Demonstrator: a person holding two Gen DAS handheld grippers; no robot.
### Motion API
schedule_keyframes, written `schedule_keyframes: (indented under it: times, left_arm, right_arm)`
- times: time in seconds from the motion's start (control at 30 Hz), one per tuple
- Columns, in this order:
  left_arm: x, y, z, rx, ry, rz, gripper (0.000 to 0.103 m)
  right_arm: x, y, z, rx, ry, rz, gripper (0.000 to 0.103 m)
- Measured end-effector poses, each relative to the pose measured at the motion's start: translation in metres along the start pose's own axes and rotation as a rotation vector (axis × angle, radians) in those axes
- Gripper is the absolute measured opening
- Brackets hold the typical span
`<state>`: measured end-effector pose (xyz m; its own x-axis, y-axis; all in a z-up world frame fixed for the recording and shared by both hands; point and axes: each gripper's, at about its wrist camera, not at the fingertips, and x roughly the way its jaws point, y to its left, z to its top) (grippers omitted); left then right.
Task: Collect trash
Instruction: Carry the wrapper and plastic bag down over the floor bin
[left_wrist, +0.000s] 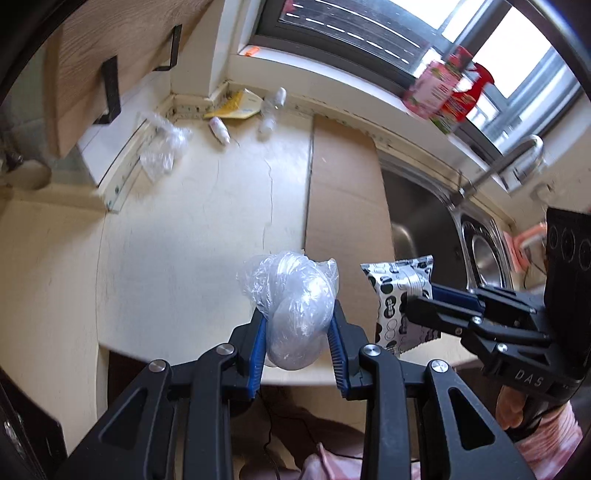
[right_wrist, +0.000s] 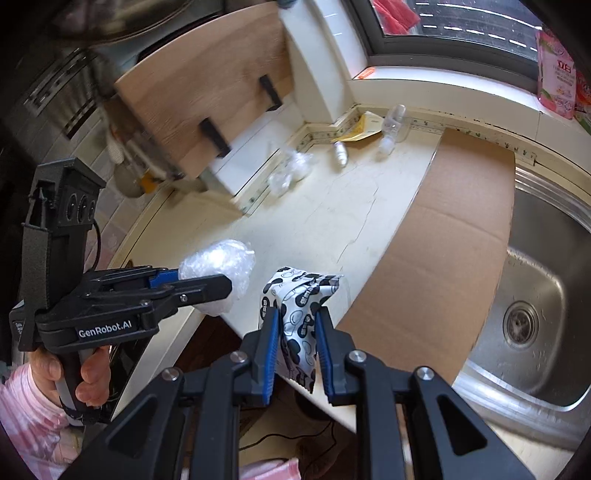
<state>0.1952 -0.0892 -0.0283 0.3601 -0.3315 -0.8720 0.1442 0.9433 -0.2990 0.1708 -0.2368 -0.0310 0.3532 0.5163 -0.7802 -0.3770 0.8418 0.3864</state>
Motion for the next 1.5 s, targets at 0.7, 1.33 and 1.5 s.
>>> schedule_keyframes:
  times: [0.7,1.33,1.5]
  left_arm:
    - [0.006,0.034,-0.176,0.139,0.055,0.067,0.029]
    - [0.11,0.112,-0.248,-0.006,0.232,0.128,0.029]
    - [0.131,0.126,-0.258,-0.039,0.247,0.138,0.029]
  right_arm:
    - [0.057,0.075,-0.163,-0.125,0.173,-0.075,0.02]
    - [0.179,0.058,-0.22,-0.1,0.336,-0.102,0.02]
    - [0.204,0.051,-0.224,-0.112,0.362,-0.117,0.02]
